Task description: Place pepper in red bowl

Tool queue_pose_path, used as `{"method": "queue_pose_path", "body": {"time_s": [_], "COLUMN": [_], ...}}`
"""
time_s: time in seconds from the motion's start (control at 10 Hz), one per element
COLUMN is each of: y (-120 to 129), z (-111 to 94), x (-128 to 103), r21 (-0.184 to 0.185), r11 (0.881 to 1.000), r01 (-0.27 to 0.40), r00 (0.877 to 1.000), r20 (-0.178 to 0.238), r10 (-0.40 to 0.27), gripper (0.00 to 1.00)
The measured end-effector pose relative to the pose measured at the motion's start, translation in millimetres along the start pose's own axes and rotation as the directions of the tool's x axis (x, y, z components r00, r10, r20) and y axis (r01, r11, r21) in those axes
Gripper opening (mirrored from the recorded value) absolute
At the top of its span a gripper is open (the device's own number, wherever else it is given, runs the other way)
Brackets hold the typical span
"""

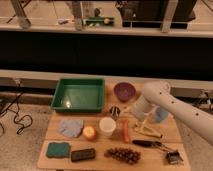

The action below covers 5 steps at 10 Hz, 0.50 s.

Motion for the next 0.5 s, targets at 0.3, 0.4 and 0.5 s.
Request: {"method": "queue_pose_path", "body": {"time_s": [0.3, 0.4, 0.5], "y": [5.0, 7.0, 7.7], "z": [3.6, 3.9, 3.6], "x": [9.5, 11.2, 11.4], "r21": [0.000, 0.001, 0.002], "r11": [0.999, 0.998, 0.998], "r01": [0.051, 0.059, 0.058], "r00": [0.998, 0.998, 0.998], "r20": [0.031, 0.037, 0.037], "r10": [-0.051, -0.059, -0.058], "gripper": [0.80, 0.80, 0.80]}}
